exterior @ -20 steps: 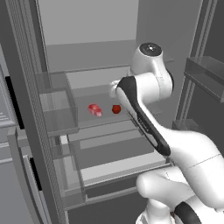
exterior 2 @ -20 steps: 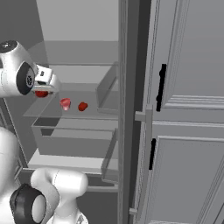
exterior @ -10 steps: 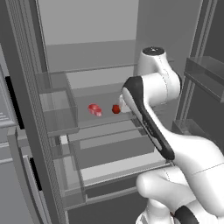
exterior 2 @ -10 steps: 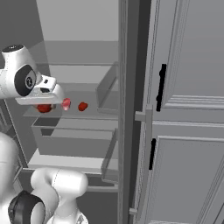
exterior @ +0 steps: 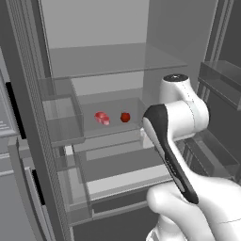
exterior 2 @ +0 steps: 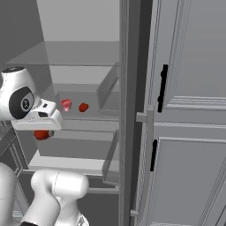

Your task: Place one bell pepper and one steak in each tupperware on the nearby counter, to pack two identical lunches.

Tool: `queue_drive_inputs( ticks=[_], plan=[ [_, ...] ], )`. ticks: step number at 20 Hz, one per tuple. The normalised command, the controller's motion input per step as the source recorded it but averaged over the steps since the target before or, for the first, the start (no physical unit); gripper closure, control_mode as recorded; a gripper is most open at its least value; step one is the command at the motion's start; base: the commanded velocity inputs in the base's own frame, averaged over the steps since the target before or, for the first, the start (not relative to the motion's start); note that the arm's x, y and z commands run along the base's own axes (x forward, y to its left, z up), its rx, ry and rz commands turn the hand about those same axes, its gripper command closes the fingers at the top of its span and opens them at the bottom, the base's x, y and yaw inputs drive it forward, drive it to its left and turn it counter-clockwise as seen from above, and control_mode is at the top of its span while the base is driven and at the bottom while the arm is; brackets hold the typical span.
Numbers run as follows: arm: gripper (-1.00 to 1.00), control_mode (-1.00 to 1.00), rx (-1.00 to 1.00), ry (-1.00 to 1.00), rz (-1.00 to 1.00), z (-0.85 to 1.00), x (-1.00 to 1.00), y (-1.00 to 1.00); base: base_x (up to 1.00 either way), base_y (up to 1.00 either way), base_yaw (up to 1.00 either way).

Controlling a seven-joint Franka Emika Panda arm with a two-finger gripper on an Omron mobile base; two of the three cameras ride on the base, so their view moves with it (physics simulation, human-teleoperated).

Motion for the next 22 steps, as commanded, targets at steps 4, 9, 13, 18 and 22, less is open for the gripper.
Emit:
queue_drive_inputs(
  ticks=[4,9,13,18,22],
  plan=[
    [1.00,-1.00,0.00,0.02,-0.05,-0.03,-0.05,-0.03,0.00,0.00,0.00],
    [1.00,1.00,0.00,0.00,0.00,0.00,0.00,0.00,-0.43,0.00,-0.03],
    [1.00,1.00,0.00,0.00,0.00,0.00,0.00,0.00,-1.00,0.00,-0.16],
    [1.00,1.00,0.00,0.00,0.00,0.00,0.00,0.00,-1.00,-0.22,-0.32],
    [1.00,1.00,0.00,0.00,0.00,0.00,0.00,0.00,-0.56,-0.47,-0.62]
  ],
)
